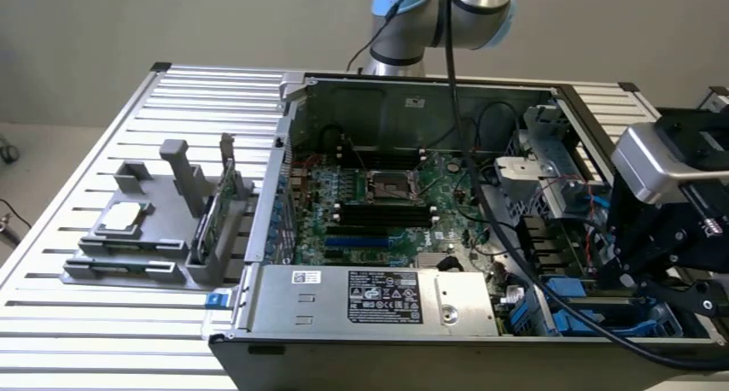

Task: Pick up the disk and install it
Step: 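Insert the disk into the insertion slot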

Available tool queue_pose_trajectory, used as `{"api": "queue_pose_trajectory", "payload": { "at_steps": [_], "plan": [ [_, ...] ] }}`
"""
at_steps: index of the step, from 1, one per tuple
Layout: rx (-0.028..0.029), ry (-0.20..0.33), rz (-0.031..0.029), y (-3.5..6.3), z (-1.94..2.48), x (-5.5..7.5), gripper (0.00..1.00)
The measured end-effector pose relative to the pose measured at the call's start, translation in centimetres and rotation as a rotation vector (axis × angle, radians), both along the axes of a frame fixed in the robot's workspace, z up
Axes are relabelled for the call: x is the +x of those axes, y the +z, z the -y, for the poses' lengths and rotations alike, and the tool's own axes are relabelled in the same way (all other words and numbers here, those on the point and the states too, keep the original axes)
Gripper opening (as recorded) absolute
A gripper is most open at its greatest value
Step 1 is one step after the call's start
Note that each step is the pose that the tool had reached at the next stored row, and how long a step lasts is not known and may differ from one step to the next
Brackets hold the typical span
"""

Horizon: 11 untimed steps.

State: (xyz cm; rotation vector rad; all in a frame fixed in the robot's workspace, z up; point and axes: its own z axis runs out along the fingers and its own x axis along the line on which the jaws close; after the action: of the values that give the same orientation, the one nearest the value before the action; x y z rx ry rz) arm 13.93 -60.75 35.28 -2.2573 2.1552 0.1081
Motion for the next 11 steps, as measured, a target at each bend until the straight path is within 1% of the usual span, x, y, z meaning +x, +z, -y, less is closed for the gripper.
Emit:
{"api": "queue_pose_trajectory", "payload": {
  "at_steps": [7,11],
  "plan": [
    [0.0001,0.01,0.0009,-1.28,-0.04,0.2,0.11],
    [-0.0001,0.016,0.0029,-1.9,-0.14,0.4,0.11]
  ]
}}
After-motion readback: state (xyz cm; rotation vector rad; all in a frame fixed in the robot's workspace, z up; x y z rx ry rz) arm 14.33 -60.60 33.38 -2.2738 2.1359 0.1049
